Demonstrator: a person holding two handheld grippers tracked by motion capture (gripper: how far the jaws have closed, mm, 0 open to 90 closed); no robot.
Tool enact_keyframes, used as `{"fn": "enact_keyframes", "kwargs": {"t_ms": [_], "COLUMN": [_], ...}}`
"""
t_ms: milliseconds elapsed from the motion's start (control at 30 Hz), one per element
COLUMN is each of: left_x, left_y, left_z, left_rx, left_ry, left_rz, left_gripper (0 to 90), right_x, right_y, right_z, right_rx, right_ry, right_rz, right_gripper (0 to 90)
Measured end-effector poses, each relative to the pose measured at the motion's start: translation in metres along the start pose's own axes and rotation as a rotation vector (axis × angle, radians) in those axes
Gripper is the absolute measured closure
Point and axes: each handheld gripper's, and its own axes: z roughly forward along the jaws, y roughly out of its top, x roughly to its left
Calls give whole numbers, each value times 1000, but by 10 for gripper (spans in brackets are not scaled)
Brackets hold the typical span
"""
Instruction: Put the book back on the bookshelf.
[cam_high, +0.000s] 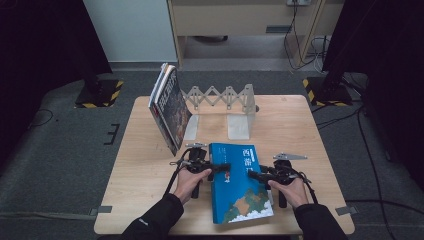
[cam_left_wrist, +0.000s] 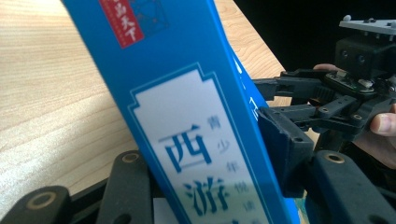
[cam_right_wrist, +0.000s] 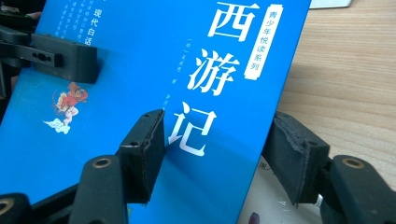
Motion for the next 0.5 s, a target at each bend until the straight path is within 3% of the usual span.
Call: {"fn": "enact_keyframes", "kwargs": {"t_ms": [133,233,500], "left_x": [-2,-6,-18], "left_y": [0,3,14], "left_z": [-1,-4,-15], "left_rx": [-3,-16,-85], "left_ry": [-4,-3,-6], "left_rz": [9,41,85], "left_gripper": [515,524,559], "right_x": [2,2,5], "right_y": [2,4,11], "right_z": [-1,-3,-9], "right_rx": [-1,-9,-104], "right_ry": [8,13,26], "right_rz": [-17,-27,-42], "right_gripper": [409,427,473]}}
